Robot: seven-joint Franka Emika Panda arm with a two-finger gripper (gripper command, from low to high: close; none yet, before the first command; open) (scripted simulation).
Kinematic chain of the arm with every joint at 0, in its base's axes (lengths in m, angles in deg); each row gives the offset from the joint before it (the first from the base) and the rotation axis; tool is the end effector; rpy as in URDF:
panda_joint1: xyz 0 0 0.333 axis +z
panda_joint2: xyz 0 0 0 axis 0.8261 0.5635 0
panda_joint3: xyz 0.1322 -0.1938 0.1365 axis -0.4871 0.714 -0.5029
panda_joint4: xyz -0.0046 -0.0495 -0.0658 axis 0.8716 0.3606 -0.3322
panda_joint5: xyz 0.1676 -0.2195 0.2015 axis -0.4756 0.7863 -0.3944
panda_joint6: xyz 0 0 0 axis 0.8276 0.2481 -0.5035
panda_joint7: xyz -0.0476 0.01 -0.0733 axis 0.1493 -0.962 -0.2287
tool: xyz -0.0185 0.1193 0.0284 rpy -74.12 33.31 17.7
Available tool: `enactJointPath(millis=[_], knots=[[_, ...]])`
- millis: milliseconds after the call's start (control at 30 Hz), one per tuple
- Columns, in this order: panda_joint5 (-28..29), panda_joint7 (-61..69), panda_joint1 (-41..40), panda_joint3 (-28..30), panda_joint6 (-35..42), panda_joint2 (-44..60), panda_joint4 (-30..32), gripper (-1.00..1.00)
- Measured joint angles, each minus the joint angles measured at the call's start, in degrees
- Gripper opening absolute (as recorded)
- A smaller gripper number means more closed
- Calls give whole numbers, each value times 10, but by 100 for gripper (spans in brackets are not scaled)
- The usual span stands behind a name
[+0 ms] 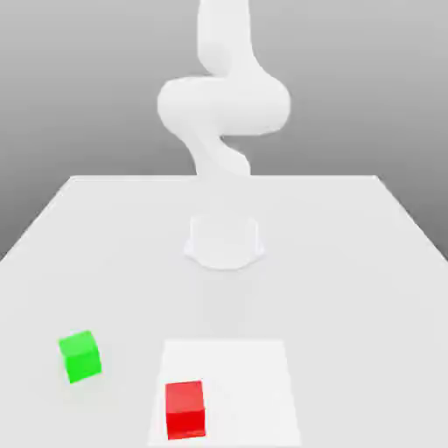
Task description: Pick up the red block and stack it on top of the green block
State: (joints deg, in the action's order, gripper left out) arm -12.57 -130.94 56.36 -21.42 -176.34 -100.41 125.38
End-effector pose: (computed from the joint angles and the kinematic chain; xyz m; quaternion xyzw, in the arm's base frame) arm 0.3689 -0.0052 0.6275 -0.8641 0.3570 -0.3250 0.1423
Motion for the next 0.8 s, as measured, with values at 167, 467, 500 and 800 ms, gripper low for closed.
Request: enactJointPath(millis=[167, 467, 500, 800], knots=[[-12, 36, 12, 23, -43, 107, 23, 0], [-34, 99, 23, 52, -117, 295, 62, 0], [-36, 106, 24, 54, -126, 315, 67, 0], [-32, 149, 11, 63, -202, 500, 105, 0]])
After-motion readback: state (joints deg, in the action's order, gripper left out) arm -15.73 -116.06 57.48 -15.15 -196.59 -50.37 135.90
